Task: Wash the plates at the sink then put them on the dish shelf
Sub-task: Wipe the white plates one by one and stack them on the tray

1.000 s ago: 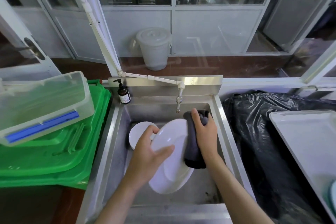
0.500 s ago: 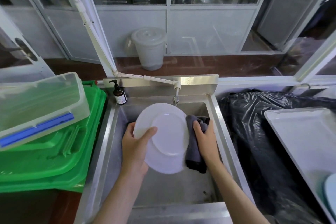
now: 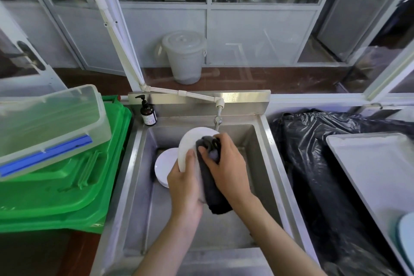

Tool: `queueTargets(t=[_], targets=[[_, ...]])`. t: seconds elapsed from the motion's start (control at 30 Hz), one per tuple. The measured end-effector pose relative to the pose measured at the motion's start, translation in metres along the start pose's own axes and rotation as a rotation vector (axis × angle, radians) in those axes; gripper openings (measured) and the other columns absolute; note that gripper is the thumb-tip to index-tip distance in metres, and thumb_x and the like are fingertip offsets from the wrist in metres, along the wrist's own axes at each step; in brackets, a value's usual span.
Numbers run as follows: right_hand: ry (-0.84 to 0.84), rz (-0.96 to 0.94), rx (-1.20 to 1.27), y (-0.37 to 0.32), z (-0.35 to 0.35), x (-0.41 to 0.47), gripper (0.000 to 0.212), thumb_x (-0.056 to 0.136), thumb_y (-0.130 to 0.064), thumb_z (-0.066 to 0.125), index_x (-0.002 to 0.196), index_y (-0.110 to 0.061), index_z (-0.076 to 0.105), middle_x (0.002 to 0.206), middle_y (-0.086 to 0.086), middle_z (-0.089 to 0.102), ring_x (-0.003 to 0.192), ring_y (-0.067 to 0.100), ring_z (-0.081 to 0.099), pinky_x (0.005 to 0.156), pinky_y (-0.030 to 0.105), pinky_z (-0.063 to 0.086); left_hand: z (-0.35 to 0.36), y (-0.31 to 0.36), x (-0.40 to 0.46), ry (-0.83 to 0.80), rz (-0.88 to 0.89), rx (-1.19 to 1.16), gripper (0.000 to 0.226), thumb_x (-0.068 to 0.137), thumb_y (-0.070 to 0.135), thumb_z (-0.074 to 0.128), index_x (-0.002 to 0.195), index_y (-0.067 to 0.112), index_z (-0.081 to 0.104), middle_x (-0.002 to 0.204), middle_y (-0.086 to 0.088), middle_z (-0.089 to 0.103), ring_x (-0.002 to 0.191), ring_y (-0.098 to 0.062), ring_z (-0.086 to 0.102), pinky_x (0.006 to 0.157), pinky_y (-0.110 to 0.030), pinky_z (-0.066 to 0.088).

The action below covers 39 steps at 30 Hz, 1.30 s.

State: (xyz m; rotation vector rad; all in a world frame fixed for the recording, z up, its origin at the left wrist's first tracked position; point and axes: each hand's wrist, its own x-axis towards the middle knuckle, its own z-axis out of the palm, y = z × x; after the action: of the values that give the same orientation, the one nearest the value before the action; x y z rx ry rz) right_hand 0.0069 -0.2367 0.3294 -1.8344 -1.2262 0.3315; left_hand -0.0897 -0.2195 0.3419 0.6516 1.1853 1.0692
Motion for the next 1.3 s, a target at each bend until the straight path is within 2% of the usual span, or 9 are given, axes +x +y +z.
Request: queueTargets(t=[0.17, 0.37, 0.57, 0.73, 0.9, 0.97, 1.03, 1.17, 1.3], targets=[[0.062, 0.254, 0.093, 0.026, -0.009, 0.008, 0.023, 0.098, -0.048, 0.064, 0.097, -0.033, 0.047, 0.092, -0.016, 0.064, 0.086, 0.003, 0.061, 0.076, 0.037, 0.052, -0.014, 0.018, 0.002, -0.009, 0.113, 0.093, 0.035, 0.1, 0.034, 0.068, 0.066, 0.036, 0.074, 0.08, 0.001, 0.066, 0.082, -0.019, 0.061, 0.078, -0.039, 0.05], [-0.104, 0.165, 0.257, 0.01, 0.009, -0.034, 0.02, 0.097, -0.041, 0.069, 0.105, -0.038, 0.051, 0.104, -0.018, 0.068, 0.099, 0.002, 0.065, 0.086, 0.026, 0.053, -0.014, 0.026, 0.009, 0.068, 0.114, 0.069, 0.015, 0.098, 0.034, 0.069, 0.089, 0.025, 0.076, 0.092, -0.002, 0.08, 0.096, -0.031, 0.075, 0.088, -0.051, 0.059], [0.003, 0.247, 0.311, 0.004, 0.004, -0.005, 0.019, 0.099, -0.042, 0.066, 0.103, -0.037, 0.048, 0.098, -0.016, 0.068, 0.096, 0.003, 0.064, 0.082, 0.027, 0.05, -0.02, 0.018, 0.014, -0.081, 0.145, 0.224, 0.026, 0.098, 0.039, 0.069, 0.074, 0.032, 0.076, 0.082, -0.003, 0.071, 0.08, -0.023, 0.065, 0.077, -0.04, 0.052], [-0.018, 0.518, 0.02, 0.034, -0.001, 0.005, 0.036, 0.101, -0.055, 0.054, 0.111, -0.022, 0.044, 0.107, 0.002, 0.067, 0.105, 0.036, 0.064, 0.087, 0.046, 0.049, -0.034, 0.017, 0.017, -0.18, 0.316, 0.334, 0.034, 0.089, 0.052, 0.064, 0.085, 0.018, 0.065, 0.083, 0.0, 0.06, 0.077, -0.012, 0.052, 0.073, -0.035, 0.041], [0.037, 0.729, 0.483, 0.047, 0.02, 0.0, 0.031, 0.101, -0.044, 0.064, 0.113, -0.016, 0.059, 0.106, 0.003, 0.071, 0.108, 0.028, 0.067, 0.094, 0.046, 0.055, -0.035, -0.003, 0.019, -0.335, 0.568, 0.73, 0.047, 0.096, 0.059, 0.053, 0.078, 0.017, 0.059, 0.067, 0.003, 0.055, 0.064, -0.01, 0.048, 0.063, -0.035, 0.044], [0.033, 0.816, 0.707, 0.04, 0.023, -0.001, 0.031, 0.103, -0.038, 0.062, 0.114, -0.009, 0.065, 0.104, 0.012, 0.076, 0.104, 0.033, 0.072, 0.094, 0.051, 0.059, -0.036, -0.025, 0.025, -0.381, 0.646, 0.882, 0.028, 0.1, 0.053, 0.057, 0.11, 0.03, 0.071, 0.087, 0.011, 0.074, 0.081, -0.005, 0.067, 0.078, -0.034, 0.057], [0.009, 0.944, 0.946, 0.034, 0.021, -0.001, 0.046, 0.104, -0.048, 0.058, 0.121, -0.006, 0.068, 0.109, 0.018, 0.077, 0.104, 0.038, 0.074, 0.095, 0.053, 0.059, -0.041, -0.042, 0.031, -0.399, 0.815, 1.025, 0.041, 0.1, 0.041, 0.061, 0.139, 0.048, 0.052, 0.123, 0.018, 0.073, 0.114, -0.004, 0.068, 0.098, -0.028, 0.056], [-0.121, 0.969, 1.216, 0.036, 0.014, -0.007, 0.076, 0.09, -0.079, 0.05, 0.125, -0.015, 0.072, 0.121, 0.016, 0.075, 0.115, 0.036, 0.071, 0.108, 0.053, 0.05, -0.046, -0.056, 0.041, -0.491, 1.076, 1.319, 0.056, 0.089, 0.024, 0.072, 0.142, 0.038, 0.057, 0.144, 0.008, 0.063, 0.129, -0.023, 0.064, 0.106, -0.047, 0.054], [-0.08, 0.894, 1.045, 0.045, 0.013, -0.011, 0.051, 0.089, -0.04, 0.078, 0.131, -0.017, 0.062, 0.122, 0.019, 0.074, 0.11, 0.037, 0.073, 0.103, 0.057, 0.055, -0.045, -0.042, 0.04, -0.68, 0.905, 1.288, 0.06, 0.099, 0.069, 0.042, 0.151, 0.041, 0.05, 0.158, 0.016, 0.047, 0.15, -0.007, 0.037, 0.124, -0.035, 0.031]])
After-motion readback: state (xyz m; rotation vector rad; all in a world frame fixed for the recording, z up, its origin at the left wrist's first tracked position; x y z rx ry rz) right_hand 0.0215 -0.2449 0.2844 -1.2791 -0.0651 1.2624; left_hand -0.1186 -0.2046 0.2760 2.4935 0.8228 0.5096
